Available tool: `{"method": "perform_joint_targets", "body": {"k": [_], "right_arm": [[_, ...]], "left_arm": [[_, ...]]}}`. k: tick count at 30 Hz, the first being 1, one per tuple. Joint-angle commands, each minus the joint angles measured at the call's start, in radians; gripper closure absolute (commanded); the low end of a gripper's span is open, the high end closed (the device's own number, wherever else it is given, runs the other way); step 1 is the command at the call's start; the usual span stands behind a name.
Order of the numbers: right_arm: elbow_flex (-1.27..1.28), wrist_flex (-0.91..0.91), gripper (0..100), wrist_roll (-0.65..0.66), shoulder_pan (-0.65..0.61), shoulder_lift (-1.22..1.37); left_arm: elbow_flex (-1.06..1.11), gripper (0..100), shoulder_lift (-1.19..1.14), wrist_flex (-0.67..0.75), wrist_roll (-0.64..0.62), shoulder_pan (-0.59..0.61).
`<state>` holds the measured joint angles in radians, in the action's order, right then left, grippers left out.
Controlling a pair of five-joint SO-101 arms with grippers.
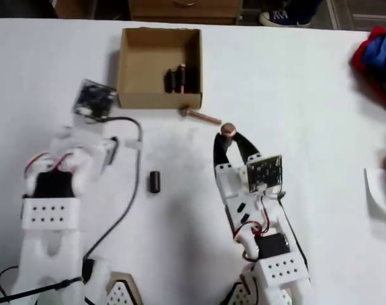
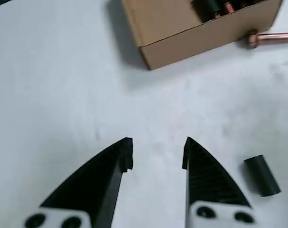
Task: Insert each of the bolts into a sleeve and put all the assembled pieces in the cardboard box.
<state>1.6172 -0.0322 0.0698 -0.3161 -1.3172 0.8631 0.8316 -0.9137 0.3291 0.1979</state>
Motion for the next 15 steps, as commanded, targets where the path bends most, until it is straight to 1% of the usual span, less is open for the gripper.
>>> {"method": "perform_joint_targets", "body": {"k": [1,3,6,9,12,15], "right_arm": [[-0.247,-0.101,97.8,0.038,0.007,0.2],[-0.416,-0.119,97.8,0.043,0.01,0.377],[-0.713,-0.101,97.8,0.043,0.007,0.688],[-1.0,-0.01,97.8,0.035,0.002,0.981],[-1.149,0.176,97.8,-0.002,0.019,1.096],[-1.154,0.366,97.8,-0.095,0.051,1.078]], "left_arm": [[0.028,82,0.008,-0.005,0.026,0.097],[0.064,82,0.008,-0.002,0.026,0.126],[0.102,82,0.008,-0.002,0.025,0.14],[0.134,82,0.008,-0.006,0.025,0.14],[0.154,82,0.008,-0.006,0.025,0.14],[0.159,82,0.008,-0.008,0.025,0.14]]}}
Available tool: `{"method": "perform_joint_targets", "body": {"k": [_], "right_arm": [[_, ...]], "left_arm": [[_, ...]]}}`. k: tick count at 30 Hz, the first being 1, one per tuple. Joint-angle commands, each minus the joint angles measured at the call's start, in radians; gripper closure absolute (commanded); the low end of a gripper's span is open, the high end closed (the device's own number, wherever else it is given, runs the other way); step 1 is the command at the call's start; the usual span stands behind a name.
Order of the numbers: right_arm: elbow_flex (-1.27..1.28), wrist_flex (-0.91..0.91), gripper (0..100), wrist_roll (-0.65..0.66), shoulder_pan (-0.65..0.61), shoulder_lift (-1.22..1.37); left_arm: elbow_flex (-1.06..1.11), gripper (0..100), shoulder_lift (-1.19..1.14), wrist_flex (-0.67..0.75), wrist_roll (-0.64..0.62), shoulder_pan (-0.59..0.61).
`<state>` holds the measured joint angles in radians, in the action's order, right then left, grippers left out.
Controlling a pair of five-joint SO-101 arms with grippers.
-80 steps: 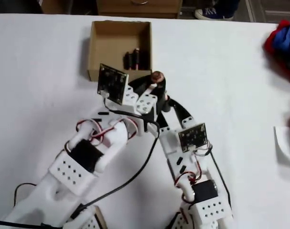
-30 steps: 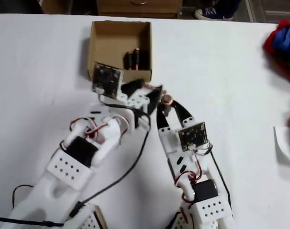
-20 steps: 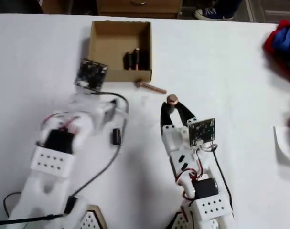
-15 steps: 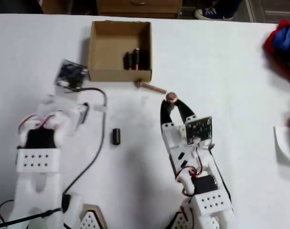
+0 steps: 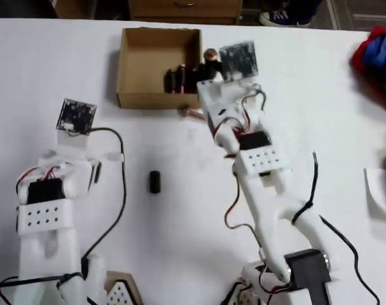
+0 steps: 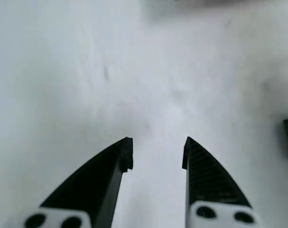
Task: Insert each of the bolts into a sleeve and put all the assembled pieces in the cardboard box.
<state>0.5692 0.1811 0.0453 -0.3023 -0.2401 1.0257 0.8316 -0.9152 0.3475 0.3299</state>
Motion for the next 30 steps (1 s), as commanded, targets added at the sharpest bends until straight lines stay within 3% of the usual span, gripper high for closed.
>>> {"method": "perform_joint_targets", "body": {"k": [1,4,8,16,24,30], "right_arm": [[-0.107,0.209,97.8,-0.109,0.039,-0.013],[-0.183,0.311,97.9,-0.147,0.013,-0.033],[-0.493,0.498,97.9,-0.123,-0.015,0.077],[-1.316,0.835,97.9,-0.124,-0.051,0.711],[-1.989,0.88,97.9,-0.124,-0.139,1.244],[-2.194,0.84,97.9,-0.124,-0.165,1.442]], "left_arm": [[-0.004,82,0.008,-0.006,0.006,0.009],[-0.004,82,0.008,-0.006,0.011,0.009],[-0.01,82,0.008,0.0,0.014,0.009],[-0.004,82,0.008,-0.006,0.008,0.008],[-0.004,82,0.008,-0.006,0.012,0.008],[-0.004,82,0.008,-0.006,0.014,0.008]]}}
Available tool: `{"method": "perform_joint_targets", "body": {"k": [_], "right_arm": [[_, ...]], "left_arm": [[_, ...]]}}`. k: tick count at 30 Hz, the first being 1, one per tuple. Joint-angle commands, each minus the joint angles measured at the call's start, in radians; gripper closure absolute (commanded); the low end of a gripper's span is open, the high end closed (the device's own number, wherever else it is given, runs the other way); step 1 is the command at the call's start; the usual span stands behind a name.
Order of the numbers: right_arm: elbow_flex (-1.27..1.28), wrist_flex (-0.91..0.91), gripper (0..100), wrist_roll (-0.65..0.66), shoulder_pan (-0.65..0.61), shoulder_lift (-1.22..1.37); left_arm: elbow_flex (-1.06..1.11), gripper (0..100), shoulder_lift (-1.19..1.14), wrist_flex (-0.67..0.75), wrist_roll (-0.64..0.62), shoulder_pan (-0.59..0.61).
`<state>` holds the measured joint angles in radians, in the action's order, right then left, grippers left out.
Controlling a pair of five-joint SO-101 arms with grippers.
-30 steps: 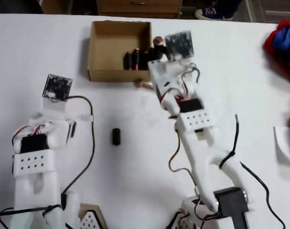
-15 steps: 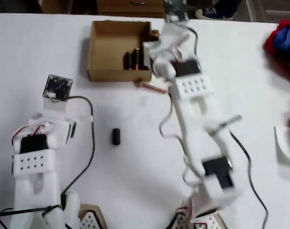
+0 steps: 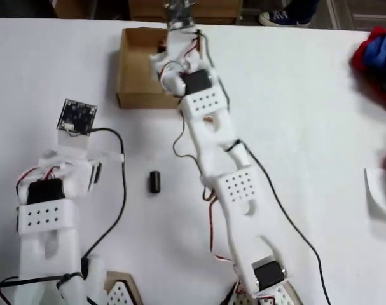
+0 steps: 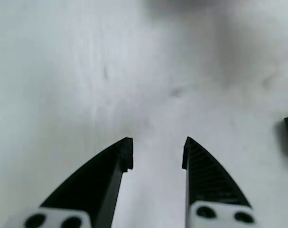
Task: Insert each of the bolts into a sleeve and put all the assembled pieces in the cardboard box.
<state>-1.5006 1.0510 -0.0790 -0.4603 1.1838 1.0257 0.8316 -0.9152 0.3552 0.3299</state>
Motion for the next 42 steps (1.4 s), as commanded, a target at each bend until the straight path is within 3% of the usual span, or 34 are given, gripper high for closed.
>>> {"method": "perform_joint_targets", "body": {"k": [1,27,34,42], "right_arm": [[-0.123,-0.03,97.9,0.0,-0.007,0.028],[-0.121,-0.159,97.7,-0.002,-0.036,0.219],[-0.121,-0.16,86.4,-0.002,-0.036,0.219],[-0.135,-0.163,92.0,-0.002,-0.002,0.209]], "left_arm": [[-0.002,82,0.008,-0.006,0.006,0.008],[-0.002,82,0.008,-0.002,0.002,0.006],[-0.001,82,0.008,-0.005,0.002,0.006],[0.047,82,0.008,0.002,0.003,0.005]]}}
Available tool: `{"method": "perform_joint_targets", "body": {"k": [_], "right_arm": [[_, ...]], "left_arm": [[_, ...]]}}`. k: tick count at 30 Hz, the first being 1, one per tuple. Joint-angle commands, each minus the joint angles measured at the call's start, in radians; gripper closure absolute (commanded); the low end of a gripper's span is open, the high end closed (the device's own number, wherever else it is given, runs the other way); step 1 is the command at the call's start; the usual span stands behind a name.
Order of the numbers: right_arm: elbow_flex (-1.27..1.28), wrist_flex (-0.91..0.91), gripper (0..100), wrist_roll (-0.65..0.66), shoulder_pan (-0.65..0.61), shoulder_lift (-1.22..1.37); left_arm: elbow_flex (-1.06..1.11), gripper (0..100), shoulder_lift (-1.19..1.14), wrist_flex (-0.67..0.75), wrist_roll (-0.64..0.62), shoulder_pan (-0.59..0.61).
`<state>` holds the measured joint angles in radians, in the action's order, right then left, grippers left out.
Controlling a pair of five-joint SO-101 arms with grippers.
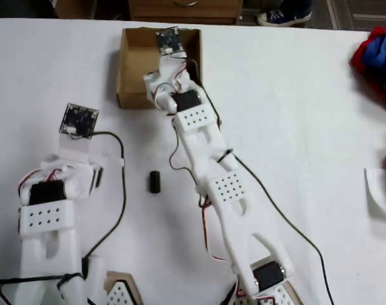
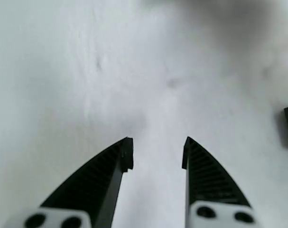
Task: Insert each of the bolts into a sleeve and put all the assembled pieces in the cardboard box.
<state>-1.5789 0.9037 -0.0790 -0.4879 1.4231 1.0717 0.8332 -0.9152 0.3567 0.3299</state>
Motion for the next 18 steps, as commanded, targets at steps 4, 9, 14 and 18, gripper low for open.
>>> {"method": "perform_joint_targets", "body": {"k": [4,9,14,18], "right_arm": [[-0.091,0.002,98.1,-0.002,0.085,-0.031],[-0.091,0.24,96.7,0.006,0.145,-0.143],[-0.089,0.575,89.5,0.008,0.148,-0.328],[-0.089,0.817,78.9,0.008,0.093,-0.435]], "left_arm": [[-0.002,82,0.006,0.003,0.002,0.005],[-0.002,82,0.006,0.051,-0.002,0.006],[-0.002,81,0.006,0.081,-0.003,0.008],[-0.002,81,0.006,0.08,-0.02,0.012]]}}
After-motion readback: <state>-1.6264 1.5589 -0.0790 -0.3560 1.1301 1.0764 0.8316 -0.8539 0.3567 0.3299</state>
